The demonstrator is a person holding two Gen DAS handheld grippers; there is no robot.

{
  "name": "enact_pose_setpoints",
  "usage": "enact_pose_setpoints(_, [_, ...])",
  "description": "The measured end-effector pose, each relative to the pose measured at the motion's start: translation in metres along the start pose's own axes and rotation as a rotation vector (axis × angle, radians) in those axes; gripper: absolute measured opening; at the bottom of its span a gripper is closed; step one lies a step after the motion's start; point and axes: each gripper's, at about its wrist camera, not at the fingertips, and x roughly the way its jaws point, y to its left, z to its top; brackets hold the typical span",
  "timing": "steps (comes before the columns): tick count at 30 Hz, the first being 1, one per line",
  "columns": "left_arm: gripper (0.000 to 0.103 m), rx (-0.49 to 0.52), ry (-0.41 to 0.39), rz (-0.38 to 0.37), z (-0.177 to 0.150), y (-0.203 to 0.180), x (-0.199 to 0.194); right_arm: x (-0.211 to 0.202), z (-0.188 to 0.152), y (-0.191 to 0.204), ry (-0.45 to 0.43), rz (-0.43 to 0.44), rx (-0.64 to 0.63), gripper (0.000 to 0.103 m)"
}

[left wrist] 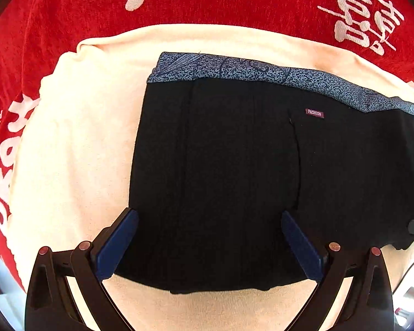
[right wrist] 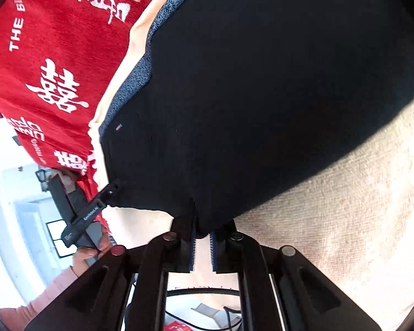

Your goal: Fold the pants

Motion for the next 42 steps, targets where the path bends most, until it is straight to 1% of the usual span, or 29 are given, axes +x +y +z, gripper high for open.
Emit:
enact_pose_setpoints(1, [0.103,-0.002,0.006,0.003,0.002,0.001,0.0,-0.001,0.0,0.002,0.023,-0.01,0.002,0.017])
enact_pose_setpoints(3, [0.103,-0.012,0.026,0.021,0.003,0.002,-0.006,-0.014,-0.001,0.011,0.073,-0.085,-0.035,0.024])
enact_pose_setpoints(4, [0.103,-0.017,0.026,0.023,0.006,0.002,-0.011,-0.026,-0.002,0.019,0.065,-0.107,-0.082,0.024])
enact_pose_setpoints(6, [0.103,-0.007,-0.01,-0.003,0.014,-0.003,-0.024,-0.05,0.009,0.043,-0.003,-0.143,-0.211,0.024])
enact_pose_setpoints(8, [0.103,0.018,-0.05,-0.014,0.03,-0.013,-0.031,-0.059,0.036,0.062,-0.055,-0.196,-0.294,0.025])
enact_pose_setpoints(10, [0.103,0.03,-0.074,-0.021,0.053,-0.028,-0.029,-0.054,0.069,0.076,-0.093,-0.233,-0.343,0.025])
enact_pose_setpoints(12, [0.103,0.039,-0.095,0.01,0.078,-0.04,-0.021,-0.043,0.102,0.083,-0.13,-0.285,-0.379,0.025])
enact_pose_setpoints(13, [0.103,0.039,-0.107,0.028,0.087,-0.042,-0.015,-0.036,0.117,0.084,-0.133,-0.307,-0.384,0.025])
enact_pose_setpoints(15, [0.103,0.025,-0.116,0.099,0.105,-0.038,0.002,-0.024,0.138,0.08,-0.131,-0.348,-0.396,0.024])
enact_pose_setpoints(16, [0.103,0.007,-0.105,0.114,0.112,-0.029,0.012,-0.017,0.149,0.077,-0.139,-0.415,-0.422,0.024])
enact_pose_setpoints(17, [0.103,-0.011,-0.104,0.116,0.116,-0.024,0.02,-0.013,0.158,0.072,-0.159,-0.487,-0.445,0.018])
enact_pose_setpoints(18, [0.103,-0.02,-0.129,0.126,0.116,-0.016,0.022,-0.015,0.164,0.066,-0.186,-0.504,-0.463,0.012])
enact_pose_setpoints(19, [0.103,-0.011,-0.135,0.129,0.119,-0.011,0.023,-0.019,0.17,0.061,-0.213,-0.529,-0.475,0.012])
enact_pose_setpoints(20, [0.103,0.0,-0.137,0.12,0.119,-0.007,0.022,-0.023,0.18,0.054,-0.243,-0.585,-0.479,0.012])
enact_pose_setpoints(21, [0.103,0.008,-0.137,0.116,0.12,-0.004,0.022,-0.028,0.186,0.051,-0.265,-0.589,-0.476,0.012])
enact_pose_setpoints(23, [0.103,0.017,-0.131,0.105,0.122,0.002,0.023,-0.042,0.201,0.041,-0.279,-0.649,-0.415,0.016])
enact_pose_setpoints(24, [0.103,0.018,-0.126,0.104,0.124,0.0,0.029,-0.05,0.204,0.038,-0.283,-0.647,-0.378,0.017])
enact_pose_setpoints(26, [0.103,0.008,-0.105,0.116,0.122,0.01,0.025,-0.069,0.199,0.037,-0.283,-0.594,-0.321,0.021])
enact_pose_setpoints(27, [0.103,-0.004,-0.084,0.123,0.121,0.011,0.021,-0.077,0.192,0.038,-0.279,-0.568,-0.315,0.029])
enact_pose_setpoints(28, [0.103,-0.015,-0.072,0.124,0.119,-0.003,0.011,-0.084,0.18,0.04,-0.269,-0.548,-0.317,0.037])
enact_pose_setpoints(29, [0.103,-0.019,-0.066,0.117,0.113,-0.019,0.008,-0.088,0.165,0.043,-0.253,-0.531,-0.324,0.041])
enact_pose_setpoints(31, [0.103,0.003,-0.057,0.08,0.095,-0.038,-0.009,-0.09,0.137,0.047,-0.217,-0.51,-0.359,0.042])
enact_pose_setpoints(33, [0.103,0.041,-0.052,0.054,0.079,-0.061,-0.022,-0.087,0.105,0.047,-0.186,-0.527,-0.394,0.042])
enact_pose_setpoints(34, [0.103,0.058,-0.048,0.024,0.074,-0.076,-0.03,-0.086,0.093,0.044,-0.179,-0.535,-0.388,0.042])
enact_pose_setpoints(35, [0.103,0.073,-0.044,-0.003,0.06,-0.104,-0.037,-0.087,0.083,0.038,-0.179,-0.538,-0.365,0.042])
enact_pose_setpoints(37, [0.103,0.105,-0.037,-0.05,0.042,-0.141,-0.042,-0.09,0.074,0.026,-0.191,-0.546,-0.312,0.042])
enact_pose_setpoints(39, [0.103,0.122,-0.02,-0.086,0.032,-0.173,-0.037,-0.089,0.071,0.017,-0.195,-0.555,-0.298,0.042])
enact_pose_setpoints(40, [0.103,0.126,-0.005,-0.086,0.026,-0.19,-0.035,-0.076,0.067,0.025,-0.198,-0.554,-0.316,0.041])
enact_pose_setpoints(42, [0.103,0.141,0.025,-0.061,0.015,-0.204,-0.021,-0.071,0.063,0.023,-0.178,-0.583,-0.396,0.041])
